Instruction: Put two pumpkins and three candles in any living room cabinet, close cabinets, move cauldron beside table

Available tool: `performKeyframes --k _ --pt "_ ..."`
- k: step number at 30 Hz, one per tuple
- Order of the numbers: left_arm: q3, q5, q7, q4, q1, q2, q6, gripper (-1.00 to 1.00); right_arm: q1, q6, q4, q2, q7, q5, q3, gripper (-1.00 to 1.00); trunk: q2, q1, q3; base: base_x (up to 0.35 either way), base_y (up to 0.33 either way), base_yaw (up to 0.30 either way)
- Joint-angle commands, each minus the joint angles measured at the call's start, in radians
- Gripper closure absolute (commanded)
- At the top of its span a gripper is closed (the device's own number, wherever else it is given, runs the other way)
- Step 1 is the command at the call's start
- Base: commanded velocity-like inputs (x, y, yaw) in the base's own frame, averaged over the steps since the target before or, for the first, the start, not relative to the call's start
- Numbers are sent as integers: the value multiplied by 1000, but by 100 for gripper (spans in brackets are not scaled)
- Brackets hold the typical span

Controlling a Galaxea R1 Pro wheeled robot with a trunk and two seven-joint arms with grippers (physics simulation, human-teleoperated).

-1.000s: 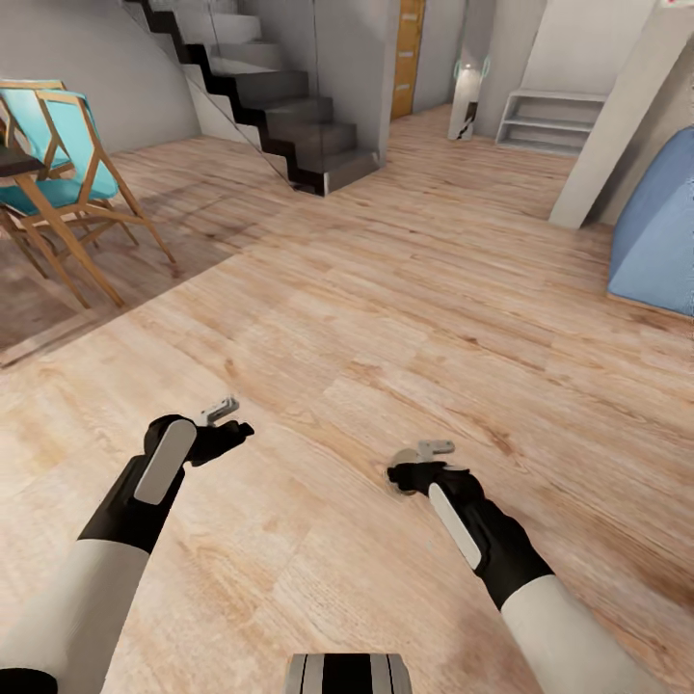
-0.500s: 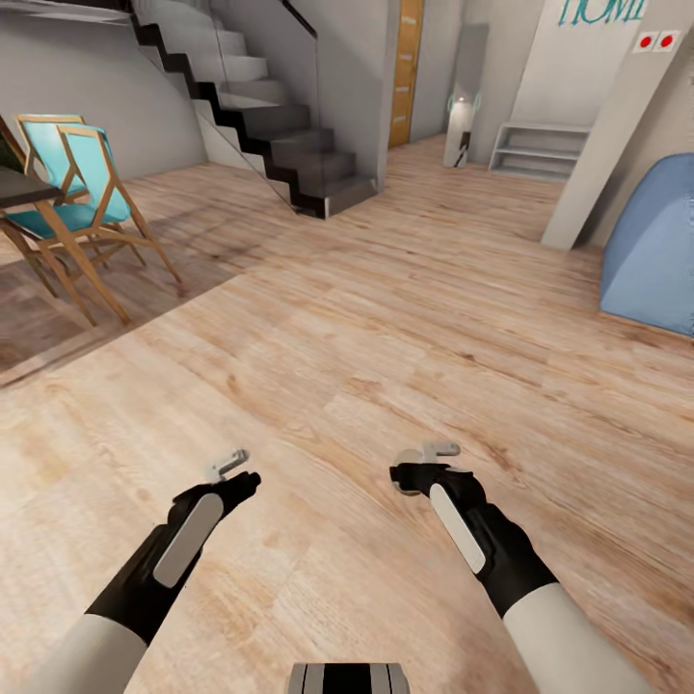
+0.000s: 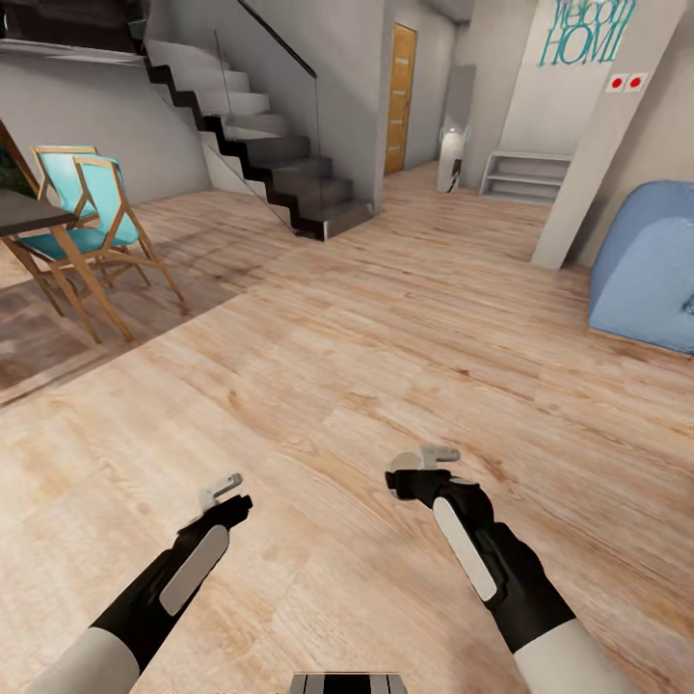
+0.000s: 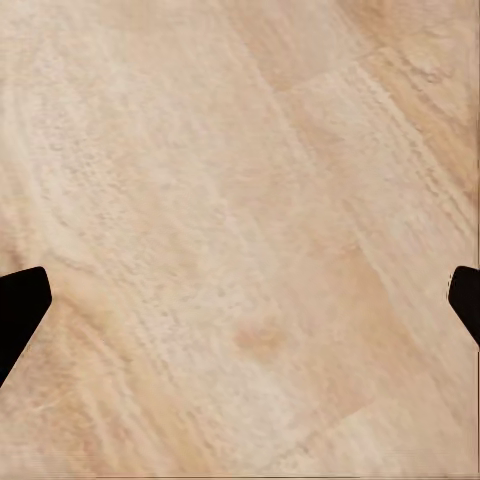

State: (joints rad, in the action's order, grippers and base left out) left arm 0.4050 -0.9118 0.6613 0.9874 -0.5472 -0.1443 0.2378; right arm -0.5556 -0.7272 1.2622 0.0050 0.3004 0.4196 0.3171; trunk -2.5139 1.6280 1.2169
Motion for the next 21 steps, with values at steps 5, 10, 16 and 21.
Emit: performKeyframes --k 5,10,16,21 --pt "5 -6 4 6 -1 -6 7 -100 9 -37 21 0 9 20 2 100 1 -3 -24 -321 66 -186" --pt "4 -7 4 6 0 -7 9 -100 9 -39 21 0 9 21 2 100 2 -5 -48 -336 15 -210" --pt "3 -22 4 7 0 -23 8 -100 10 -39 20 0 9 17 2 100 3 -8 -78 -337 45 -221" --pt "3 -101 4 12 0 -47 8 -100 10 -37 16 0 8 13 2 100 5 -10 -103 -337 79 -231"
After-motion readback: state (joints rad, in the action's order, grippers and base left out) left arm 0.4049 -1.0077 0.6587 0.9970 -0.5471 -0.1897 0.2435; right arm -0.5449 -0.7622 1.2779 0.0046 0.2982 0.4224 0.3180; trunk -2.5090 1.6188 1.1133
